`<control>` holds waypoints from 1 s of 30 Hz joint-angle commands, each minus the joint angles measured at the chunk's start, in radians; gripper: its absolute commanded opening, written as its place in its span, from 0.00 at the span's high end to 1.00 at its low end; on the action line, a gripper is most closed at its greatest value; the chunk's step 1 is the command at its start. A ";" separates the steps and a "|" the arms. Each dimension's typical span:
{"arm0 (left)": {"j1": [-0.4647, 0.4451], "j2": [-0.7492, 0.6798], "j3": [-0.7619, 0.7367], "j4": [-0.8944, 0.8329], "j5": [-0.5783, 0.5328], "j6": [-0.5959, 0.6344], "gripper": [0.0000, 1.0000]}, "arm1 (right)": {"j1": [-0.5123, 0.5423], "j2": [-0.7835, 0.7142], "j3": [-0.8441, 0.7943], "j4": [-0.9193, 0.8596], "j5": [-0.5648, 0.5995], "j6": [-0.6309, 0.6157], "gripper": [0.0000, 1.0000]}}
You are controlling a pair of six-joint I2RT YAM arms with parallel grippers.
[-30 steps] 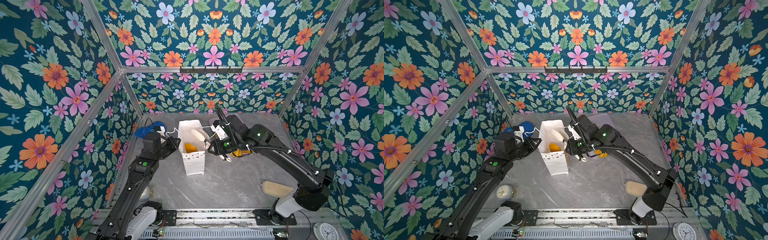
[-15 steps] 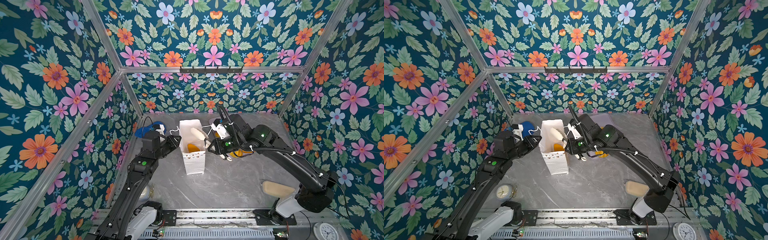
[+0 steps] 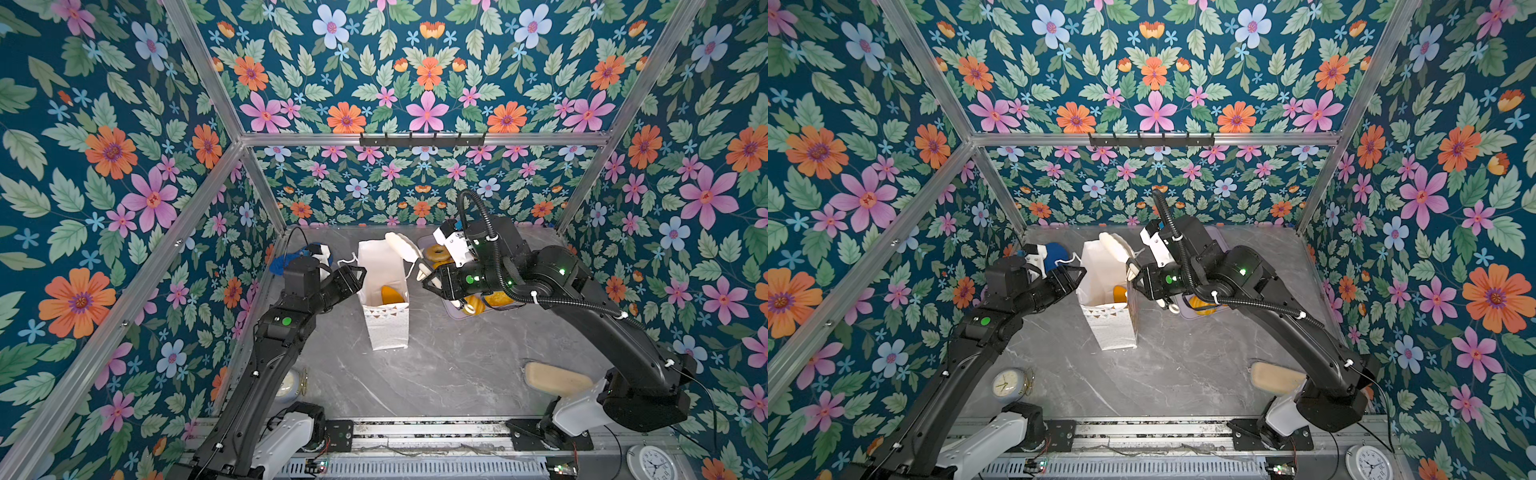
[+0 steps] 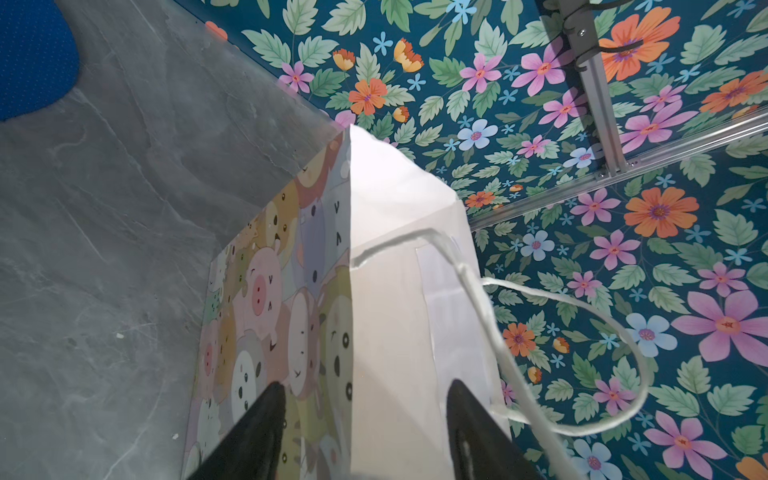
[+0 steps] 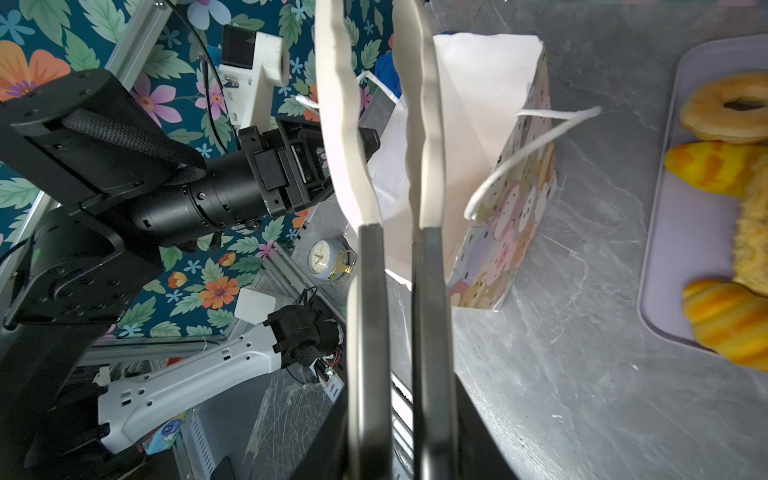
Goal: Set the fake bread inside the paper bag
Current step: 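Raise the empty tongs out of the bag back toward the tray, then lower the tongs over the long yellow twisted bread on the tray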
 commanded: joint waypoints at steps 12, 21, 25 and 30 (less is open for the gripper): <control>0.000 0.040 0.063 -0.098 -0.021 0.115 0.35 | -0.162 -0.122 -0.065 -0.070 0.115 -0.071 0.69; -0.013 0.056 0.085 -0.128 -0.044 0.143 0.36 | -0.339 -0.184 -0.254 -0.090 0.082 -0.093 0.68; -0.035 0.063 0.090 -0.133 -0.058 0.148 0.36 | -0.389 -0.191 -0.351 -0.079 0.072 -0.104 0.68; -0.062 0.074 0.096 -0.134 -0.077 0.149 0.37 | -0.403 -0.162 -0.418 -0.079 0.104 -0.129 0.68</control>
